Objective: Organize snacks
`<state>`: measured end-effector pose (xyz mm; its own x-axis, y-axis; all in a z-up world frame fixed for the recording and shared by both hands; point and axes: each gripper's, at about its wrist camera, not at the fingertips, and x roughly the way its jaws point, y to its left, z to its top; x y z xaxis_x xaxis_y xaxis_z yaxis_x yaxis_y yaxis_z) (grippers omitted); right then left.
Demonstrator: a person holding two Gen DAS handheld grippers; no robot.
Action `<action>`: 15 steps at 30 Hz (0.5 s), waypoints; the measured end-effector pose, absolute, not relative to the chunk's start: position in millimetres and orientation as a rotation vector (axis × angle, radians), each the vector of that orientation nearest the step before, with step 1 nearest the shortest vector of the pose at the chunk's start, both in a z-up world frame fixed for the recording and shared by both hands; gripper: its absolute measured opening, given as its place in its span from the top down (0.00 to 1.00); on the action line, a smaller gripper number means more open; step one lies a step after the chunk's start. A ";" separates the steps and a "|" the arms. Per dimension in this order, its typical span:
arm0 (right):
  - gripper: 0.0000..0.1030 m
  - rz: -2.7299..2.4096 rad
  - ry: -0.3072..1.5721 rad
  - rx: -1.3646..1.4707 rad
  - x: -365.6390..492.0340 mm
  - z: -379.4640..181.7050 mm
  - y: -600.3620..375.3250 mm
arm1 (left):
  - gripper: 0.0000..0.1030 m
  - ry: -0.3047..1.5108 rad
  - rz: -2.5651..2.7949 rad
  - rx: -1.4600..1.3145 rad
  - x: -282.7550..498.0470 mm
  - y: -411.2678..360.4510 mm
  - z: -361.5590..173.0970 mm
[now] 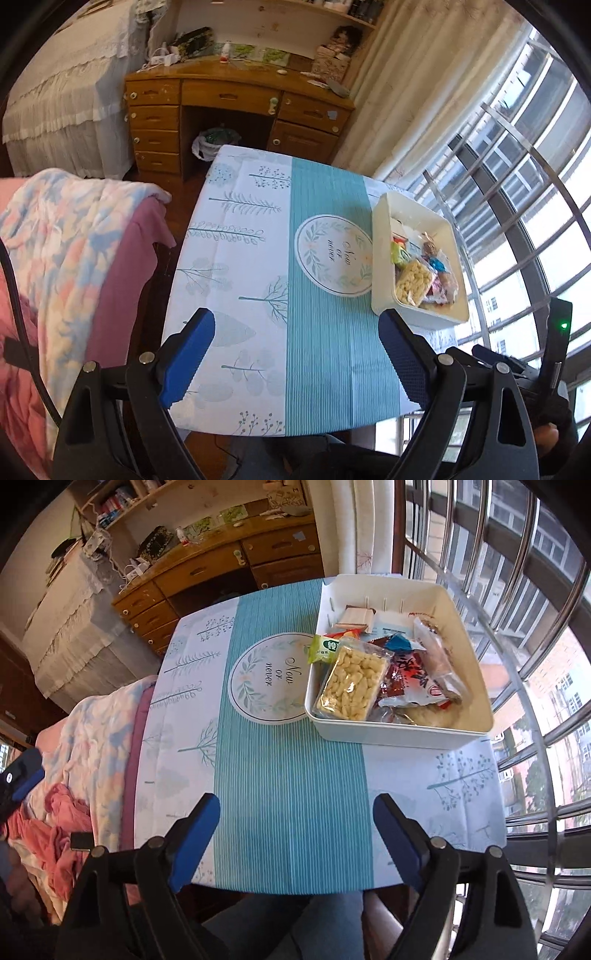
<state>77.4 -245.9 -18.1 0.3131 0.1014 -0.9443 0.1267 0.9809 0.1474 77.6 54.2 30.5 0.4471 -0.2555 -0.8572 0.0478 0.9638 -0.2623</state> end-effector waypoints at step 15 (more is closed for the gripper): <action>0.02 0.102 1.106 0.202 29.8 82.2 -244.9 | 0.01 0.961 -0.191 -0.128 45.8 -20.6 111.5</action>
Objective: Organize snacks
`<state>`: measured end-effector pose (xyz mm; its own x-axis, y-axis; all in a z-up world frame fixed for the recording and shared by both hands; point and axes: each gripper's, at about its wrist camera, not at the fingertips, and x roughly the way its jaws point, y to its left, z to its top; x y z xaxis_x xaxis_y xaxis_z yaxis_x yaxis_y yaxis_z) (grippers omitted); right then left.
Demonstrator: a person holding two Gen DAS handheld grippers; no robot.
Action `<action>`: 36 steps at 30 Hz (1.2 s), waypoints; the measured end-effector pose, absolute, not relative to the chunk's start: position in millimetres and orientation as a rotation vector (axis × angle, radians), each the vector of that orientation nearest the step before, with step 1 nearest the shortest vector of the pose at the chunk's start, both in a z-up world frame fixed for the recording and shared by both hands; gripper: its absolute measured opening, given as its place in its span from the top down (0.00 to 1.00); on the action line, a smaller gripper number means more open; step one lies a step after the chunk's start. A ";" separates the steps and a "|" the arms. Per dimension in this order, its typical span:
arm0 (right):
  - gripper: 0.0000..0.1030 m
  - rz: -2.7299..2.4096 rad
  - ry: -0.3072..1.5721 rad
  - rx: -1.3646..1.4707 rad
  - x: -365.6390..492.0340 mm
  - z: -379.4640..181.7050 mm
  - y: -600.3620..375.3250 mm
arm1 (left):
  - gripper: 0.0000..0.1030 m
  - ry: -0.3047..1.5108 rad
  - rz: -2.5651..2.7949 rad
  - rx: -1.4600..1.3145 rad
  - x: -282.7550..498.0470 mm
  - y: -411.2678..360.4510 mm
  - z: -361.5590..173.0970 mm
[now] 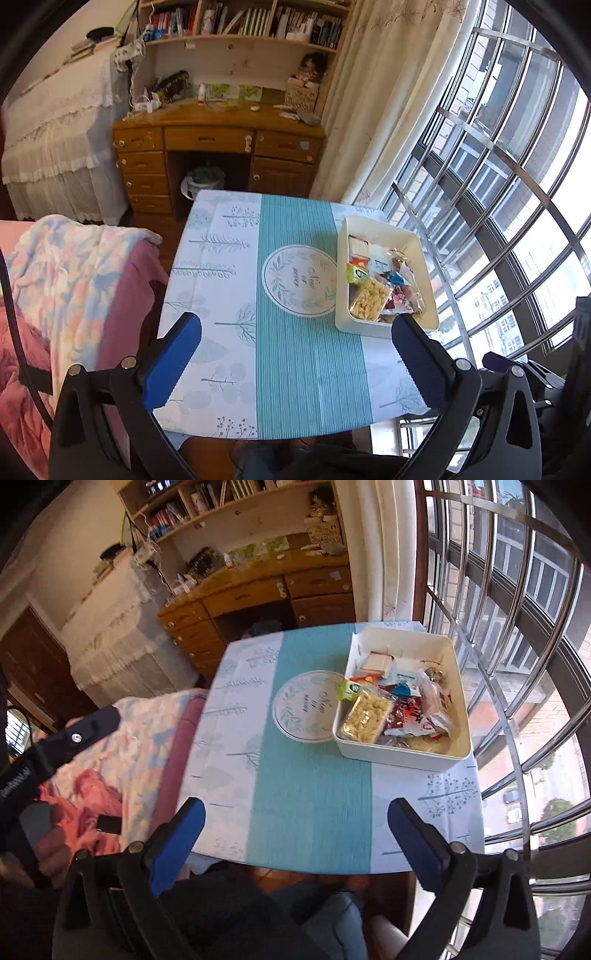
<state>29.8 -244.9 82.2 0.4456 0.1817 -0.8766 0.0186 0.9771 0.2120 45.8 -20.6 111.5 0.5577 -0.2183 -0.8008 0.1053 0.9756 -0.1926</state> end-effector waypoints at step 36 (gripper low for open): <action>0.01 0.073 1.117 0.219 9.2 57.2 -258.6 | 0.01 0.941 -0.071 -0.061 8.3 -55.9 102.2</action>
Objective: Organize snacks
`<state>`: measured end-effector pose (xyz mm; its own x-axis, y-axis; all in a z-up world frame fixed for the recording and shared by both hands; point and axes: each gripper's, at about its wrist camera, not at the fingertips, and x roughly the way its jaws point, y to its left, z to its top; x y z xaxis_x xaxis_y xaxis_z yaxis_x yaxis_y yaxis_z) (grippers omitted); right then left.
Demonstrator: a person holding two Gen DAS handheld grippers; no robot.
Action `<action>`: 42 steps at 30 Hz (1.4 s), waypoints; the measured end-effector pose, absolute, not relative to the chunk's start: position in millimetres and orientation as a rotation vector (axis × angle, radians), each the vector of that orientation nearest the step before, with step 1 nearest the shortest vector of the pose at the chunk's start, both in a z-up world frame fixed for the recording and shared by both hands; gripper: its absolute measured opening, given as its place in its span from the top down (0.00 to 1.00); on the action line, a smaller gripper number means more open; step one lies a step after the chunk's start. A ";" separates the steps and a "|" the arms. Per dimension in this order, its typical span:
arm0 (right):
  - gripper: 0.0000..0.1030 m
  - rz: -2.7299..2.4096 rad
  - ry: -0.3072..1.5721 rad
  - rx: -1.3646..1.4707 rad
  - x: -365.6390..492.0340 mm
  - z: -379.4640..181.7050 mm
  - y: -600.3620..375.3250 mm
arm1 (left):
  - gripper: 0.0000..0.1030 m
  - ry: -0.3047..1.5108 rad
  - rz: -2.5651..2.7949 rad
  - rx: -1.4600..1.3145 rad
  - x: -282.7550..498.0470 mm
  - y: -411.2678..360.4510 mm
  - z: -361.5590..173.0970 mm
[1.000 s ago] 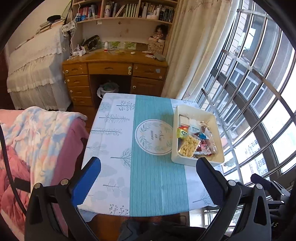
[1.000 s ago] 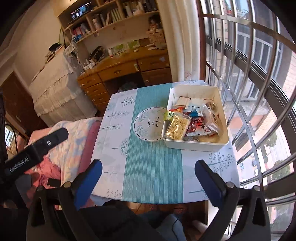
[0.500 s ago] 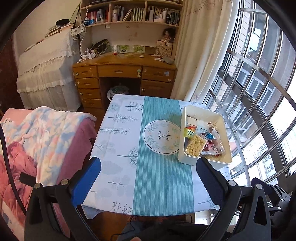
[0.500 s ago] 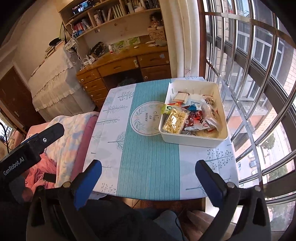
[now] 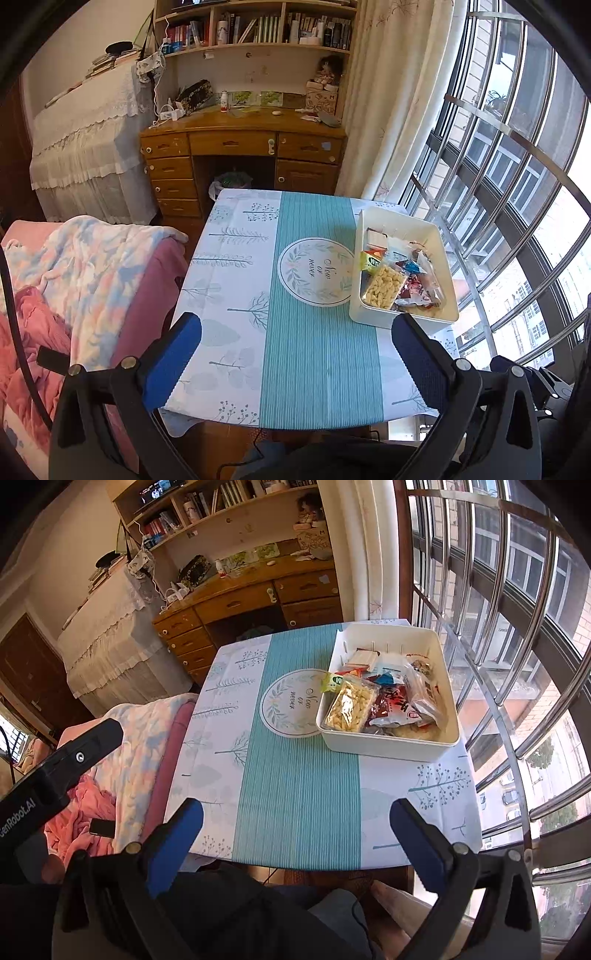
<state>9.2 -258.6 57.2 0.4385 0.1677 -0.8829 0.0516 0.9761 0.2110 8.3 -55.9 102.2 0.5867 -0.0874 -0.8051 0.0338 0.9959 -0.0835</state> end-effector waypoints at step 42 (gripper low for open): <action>0.01 0.061 1.153 0.234 14.3 47.8 -256.4 | 0.01 0.970 -0.110 -0.043 20.7 -56.9 93.1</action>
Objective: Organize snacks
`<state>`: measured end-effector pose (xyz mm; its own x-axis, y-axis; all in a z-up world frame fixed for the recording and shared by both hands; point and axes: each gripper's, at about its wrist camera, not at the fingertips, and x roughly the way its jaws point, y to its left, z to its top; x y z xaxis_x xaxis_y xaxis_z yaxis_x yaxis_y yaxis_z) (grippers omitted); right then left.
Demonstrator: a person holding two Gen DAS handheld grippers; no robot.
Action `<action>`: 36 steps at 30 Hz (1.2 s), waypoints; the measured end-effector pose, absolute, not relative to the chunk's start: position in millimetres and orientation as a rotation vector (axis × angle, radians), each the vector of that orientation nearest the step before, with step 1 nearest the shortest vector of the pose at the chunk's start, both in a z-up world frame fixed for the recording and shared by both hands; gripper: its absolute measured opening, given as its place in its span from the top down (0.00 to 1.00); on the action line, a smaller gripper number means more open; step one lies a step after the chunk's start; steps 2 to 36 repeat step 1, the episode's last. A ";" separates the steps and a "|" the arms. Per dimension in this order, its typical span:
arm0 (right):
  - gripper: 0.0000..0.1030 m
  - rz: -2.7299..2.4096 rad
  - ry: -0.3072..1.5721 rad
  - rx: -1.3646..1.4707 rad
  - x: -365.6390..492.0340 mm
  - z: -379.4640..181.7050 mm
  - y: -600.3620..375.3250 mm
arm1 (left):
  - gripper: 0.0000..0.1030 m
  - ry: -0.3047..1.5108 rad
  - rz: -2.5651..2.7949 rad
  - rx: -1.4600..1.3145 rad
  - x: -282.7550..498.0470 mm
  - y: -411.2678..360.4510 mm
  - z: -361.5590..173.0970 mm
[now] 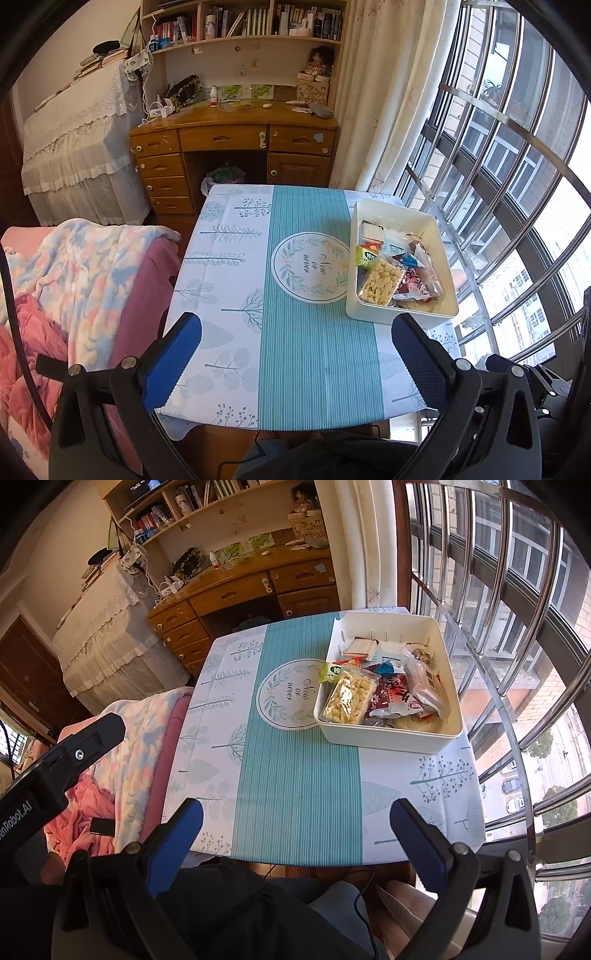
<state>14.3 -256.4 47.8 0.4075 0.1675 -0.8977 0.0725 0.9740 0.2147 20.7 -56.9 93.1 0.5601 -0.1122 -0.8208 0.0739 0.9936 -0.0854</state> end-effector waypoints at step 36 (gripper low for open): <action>0.01 0.061 1.154 0.235 14.6 47.6 -256.3 | 0.01 0.970 -0.108 -0.042 20.8 -57.1 93.1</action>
